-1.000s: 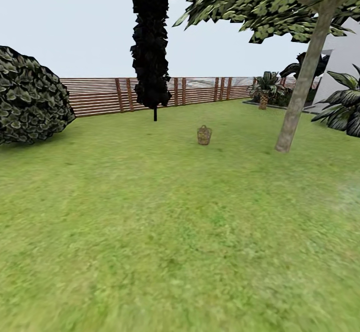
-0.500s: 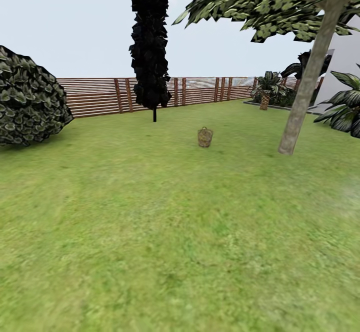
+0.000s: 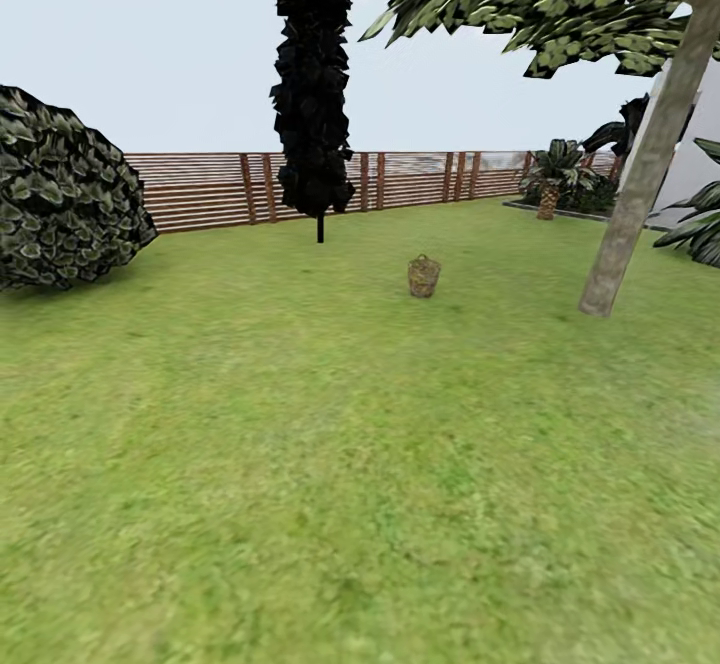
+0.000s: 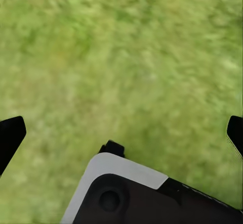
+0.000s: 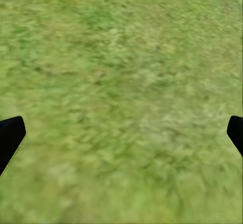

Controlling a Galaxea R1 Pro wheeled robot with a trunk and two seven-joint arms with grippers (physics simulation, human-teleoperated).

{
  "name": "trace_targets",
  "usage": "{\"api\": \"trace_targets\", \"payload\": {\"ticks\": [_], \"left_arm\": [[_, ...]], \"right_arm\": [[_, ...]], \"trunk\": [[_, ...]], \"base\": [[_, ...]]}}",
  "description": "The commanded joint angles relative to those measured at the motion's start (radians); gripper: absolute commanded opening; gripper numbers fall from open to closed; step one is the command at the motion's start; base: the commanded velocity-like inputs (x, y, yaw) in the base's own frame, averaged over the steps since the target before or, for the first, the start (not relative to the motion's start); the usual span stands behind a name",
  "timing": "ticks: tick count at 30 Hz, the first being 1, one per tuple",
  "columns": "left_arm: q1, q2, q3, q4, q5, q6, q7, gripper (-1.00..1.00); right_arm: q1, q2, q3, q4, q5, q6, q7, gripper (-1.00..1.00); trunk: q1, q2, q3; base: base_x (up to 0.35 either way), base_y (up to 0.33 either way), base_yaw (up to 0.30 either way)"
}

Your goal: Take the three Easter eggs out of the wicker basket on the lawn in the garden, then place them on the lawn next to a single tree (choose any tree) so that all three eggs are next to the same tree and none are left in the basket.

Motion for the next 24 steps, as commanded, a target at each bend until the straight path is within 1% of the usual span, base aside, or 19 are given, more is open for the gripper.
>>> {"api": "trace_targets", "payload": {"ticks": [1,6,15,18,24], "left_arm": [[-0.001,0.0,-0.003,0.001,0.01,-0.003,0.0,1.0],[-0.001,0.0,-0.003,0.001,0.01,-0.003,0.0,1.0],[-0.001,0.0,-0.003,0.001,0.01,-0.003,0.0,1.0],[-0.001,0.0,-0.003,0.001,0.01,-0.003,0.0,1.0],[-0.001,0.0,-0.003,0.001,0.01,-0.003,0.0,1.0]], "right_arm": [[-0.001,0.0,-0.001,0.0,0.0,-0.003,-0.001,1.0],[-0.001,0.0,-0.001,0.0,0.0,-0.004,-0.001,1.0],[-0.001,-0.001,-0.001,0.001,0.0,-0.004,-0.001,1.0],[-0.001,-0.001,-0.001,0.001,0.0,-0.004,-0.001,1.0],[-0.001,-0.002,-0.001,0.001,0.0,-0.004,-0.001,1.0]], "trunk": [[0.001,-0.002,-0.003],[0.001,-0.002,-0.007],[0.001,-0.002,-0.008],[0.001,-0.002,-0.007],[0.001,-0.002,-0.001]], "base": [[0.331,0.0,0.15],[0.331,0.0,0.117],[0.332,0.0,0.01],[0.332,0.0,-0.062],[0.332,0.0,-0.162]]}}
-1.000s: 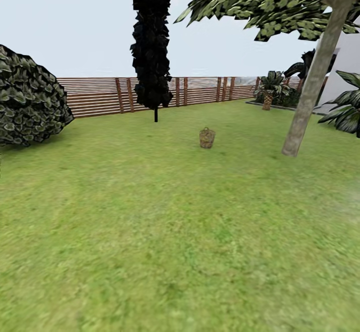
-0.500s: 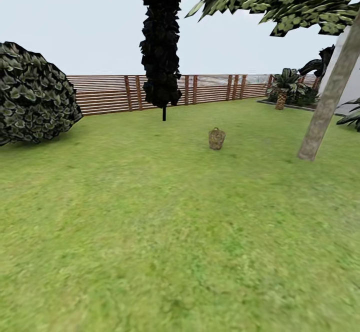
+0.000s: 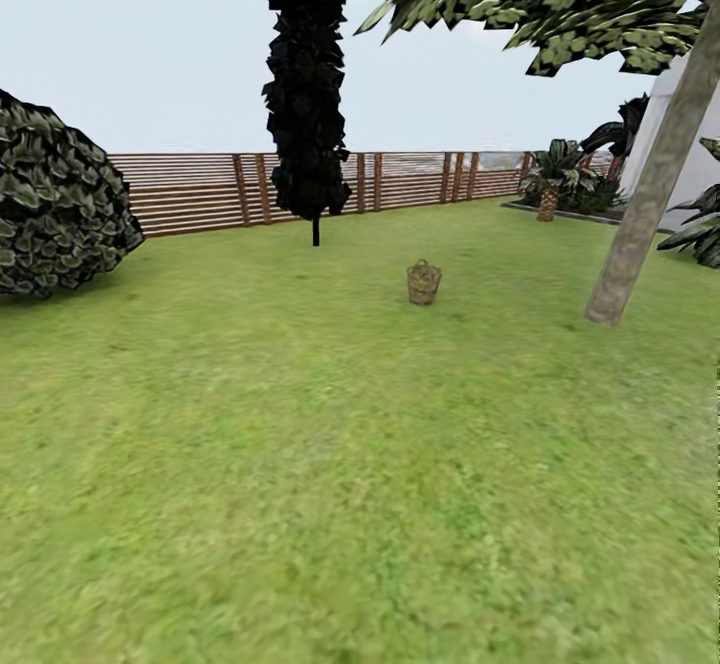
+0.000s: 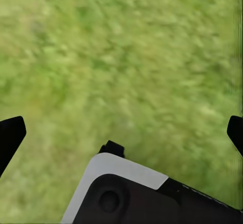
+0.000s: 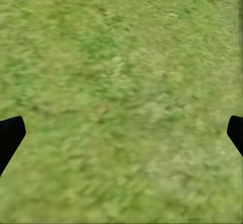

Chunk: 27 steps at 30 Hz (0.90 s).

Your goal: Take the three Easter eggs out of the wicker basket on the lawn in the garden, then place them on the lawn next to a single tree (choose any tree) so that all three eggs are next to the same tree and none are left in the basket.

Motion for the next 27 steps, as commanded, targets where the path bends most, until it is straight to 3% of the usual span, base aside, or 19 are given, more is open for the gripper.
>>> {"api": "trace_targets", "payload": {"ticks": [1,27], "left_arm": [[-0.001,0.0,-0.002,0.0,0.01,-0.003,0.0,1.0],[-0.001,0.0,-0.002,0.0,0.01,-0.003,0.0,1.0]], "right_arm": [[-0.001,0.0,-0.001,0.001,0.0,-0.003,-0.001,1.0],[-0.001,0.0,-0.001,0.001,0.0,-0.003,0.0,1.0]], "trunk": [[0.001,-0.002,-0.001],[0.001,-0.002,0.019]], "base": [[0.332,0.0,-0.182],[0.331,0.0,-0.129]]}}
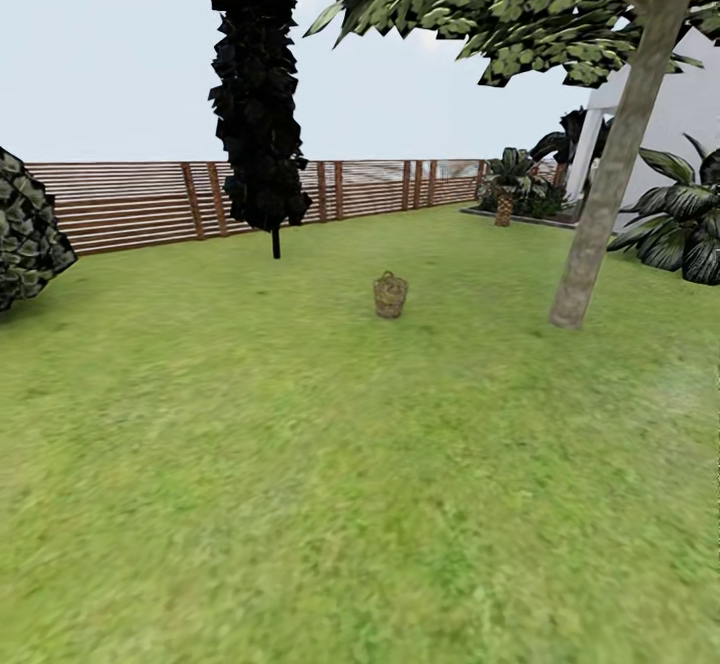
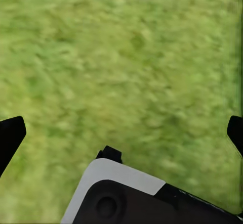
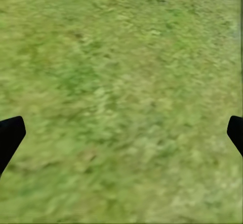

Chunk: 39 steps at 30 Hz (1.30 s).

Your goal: Take the three Easter eggs out of the wicker basket on the lawn in the garden, then place them on the lawn next to a single tree (choose any tree) so that all three eggs are next to the same tree and none are left in the basket.

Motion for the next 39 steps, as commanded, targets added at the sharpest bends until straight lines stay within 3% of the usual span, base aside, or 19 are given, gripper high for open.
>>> {"api": "trace_targets", "payload": {"ticks": [1,23,39], "left_arm": [[-0.001,0.0,-0.002,0.001,0.01,-0.003,0.0,1.0],[-0.001,0.0,-0.002,0.001,0.01,-0.003,0.0,1.0],[-0.001,0.0,-0.002,0.001,0.01,-0.004,0.0,1.0]], "right_arm": [[-0.001,0.0,-0.001,0.001,0.0,-0.003,-0.001,1.0],[-0.001,0.0,0.0,0.001,0.0,-0.003,0.002,1.0],[-0.001,0.0,-0.001,0.001,0.0,-0.002,0.002,1.0]], "trunk": [[0.001,-0.002,-0.001],[0.001,-0.002,0.011],[0.001,-0.002,0.013]], "base": [[0.332,0.0,-0.078],[0.331,0.0,-0.1],[0.331,0.0,-0.019]]}}
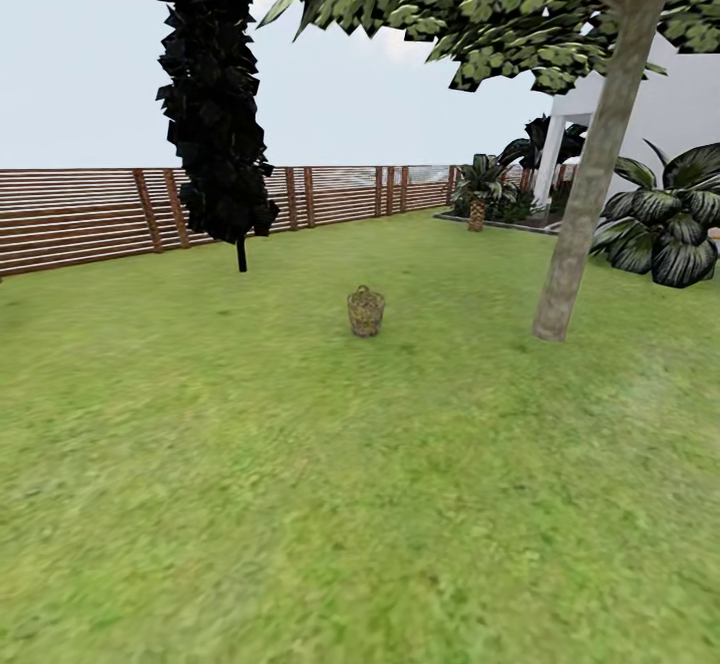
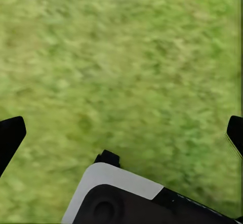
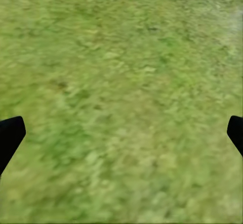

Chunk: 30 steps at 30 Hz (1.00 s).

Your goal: Take the three Easter eggs out of the wicker basket on the lawn in the garden, then place them on the lawn next to a single tree (choose any tree) so that all three eggs are next to the same tree and none are left in the basket.

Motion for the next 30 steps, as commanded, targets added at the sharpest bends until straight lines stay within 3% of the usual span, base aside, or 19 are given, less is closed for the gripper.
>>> {"api": "trace_targets", "payload": {"ticks": [1,30], "left_arm": [[-0.001,0.0,-0.003,0.001,0.011,-0.003,0.0,1.0],[-0.001,0.0,-0.003,0.001,0.009,-0.024,-0.002,1.0]], "right_arm": [[-0.001,0.0,-0.001,0.001,0.0,-0.003,-0.001,1.0],[-0.001,0.001,-0.001,0.001,0.0,-0.002,-0.002,1.0]], "trunk": [[0.001,-0.002,-0.002],[0.001,-0.002,-0.002]], "base": [[0.331,0.0,0.0],[0.334,0.0,0.0]]}}
